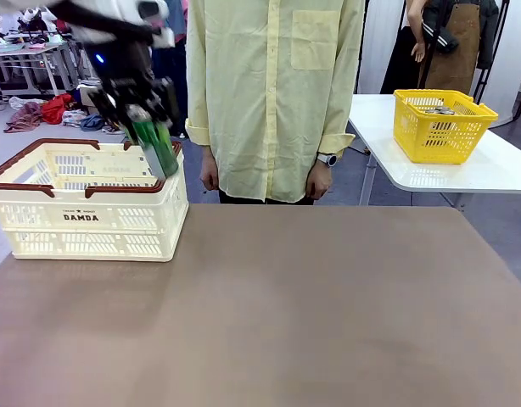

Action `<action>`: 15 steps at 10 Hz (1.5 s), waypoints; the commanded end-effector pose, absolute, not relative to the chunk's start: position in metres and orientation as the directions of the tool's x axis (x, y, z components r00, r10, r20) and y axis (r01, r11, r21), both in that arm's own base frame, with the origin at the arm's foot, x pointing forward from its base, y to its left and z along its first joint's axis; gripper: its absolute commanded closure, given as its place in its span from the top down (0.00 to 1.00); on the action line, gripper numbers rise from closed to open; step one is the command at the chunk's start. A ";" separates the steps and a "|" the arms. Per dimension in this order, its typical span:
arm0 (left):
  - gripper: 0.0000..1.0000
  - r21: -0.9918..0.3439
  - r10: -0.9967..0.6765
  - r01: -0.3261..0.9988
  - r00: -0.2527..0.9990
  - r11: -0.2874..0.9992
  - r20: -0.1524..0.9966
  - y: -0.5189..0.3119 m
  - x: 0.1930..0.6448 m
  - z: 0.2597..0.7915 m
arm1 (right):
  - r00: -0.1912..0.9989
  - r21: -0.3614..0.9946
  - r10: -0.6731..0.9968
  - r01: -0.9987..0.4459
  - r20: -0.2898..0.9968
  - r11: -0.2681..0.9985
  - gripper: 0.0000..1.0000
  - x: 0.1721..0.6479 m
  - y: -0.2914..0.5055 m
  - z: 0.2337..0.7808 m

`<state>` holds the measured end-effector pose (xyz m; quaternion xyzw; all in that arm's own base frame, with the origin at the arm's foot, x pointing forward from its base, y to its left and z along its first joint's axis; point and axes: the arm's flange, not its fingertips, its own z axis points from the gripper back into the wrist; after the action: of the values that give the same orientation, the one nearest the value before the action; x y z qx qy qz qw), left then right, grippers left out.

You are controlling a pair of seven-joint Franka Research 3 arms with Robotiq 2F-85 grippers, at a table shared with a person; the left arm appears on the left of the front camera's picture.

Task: Place the drinks into the Shopping basket.
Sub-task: Pick up one drink and place it into the Shopping basket.

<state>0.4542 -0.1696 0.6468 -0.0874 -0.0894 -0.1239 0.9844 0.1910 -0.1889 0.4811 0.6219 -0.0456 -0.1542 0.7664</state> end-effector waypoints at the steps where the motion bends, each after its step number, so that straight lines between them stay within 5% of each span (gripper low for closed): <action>1: 0.00 -0.173 -0.199 0.229 0.964 0.958 0.179 -0.143 0.496 0.662 | 0.949 0.971 -0.294 0.171 -0.117 0.168 1.00 0.191 -0.189 0.485; 3: 0.00 -0.165 -0.143 0.156 0.986 0.974 0.086 -0.091 0.536 0.628 | 0.949 0.971 -0.294 0.171 -0.117 0.168 1.00 0.191 -0.189 0.485; 9: 0.00 -0.120 0.037 -0.035 0.999 0.992 0.017 -0.064 0.552 0.529 | 0.949 0.971 -0.294 0.171 -0.117 0.168 1.00 0.191 -0.189 0.485; 10: 0.00 -0.130 -0.073 0.078 0.997 0.989 0.037 -0.062 0.561 0.530 | 0.949 0.971 -0.294 0.171 -0.117 0.168 1.00 0.191 -0.189 0.485; 14: 0.00 -0.130 -0.051 0.054 0.998 0.990 0.020 -0.064 0.560 0.522 | 0.949 0.971 -0.294 0.171 -0.117 0.168 1.00 0.191 -0.189 0.485; 15: 0.00 -0.077 -0.074 0.074 0.997 0.994 0.009 -0.058 0.594 0.498 | 0.949 0.971 -0.294 0.171 -0.117 0.168 1.00 0.191 -0.189 0.485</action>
<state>0.5669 -0.0629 0.5122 -0.0572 -0.0034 -0.0305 0.9979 0.1909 -0.1890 0.4814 0.6218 -0.0457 -0.1542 0.7665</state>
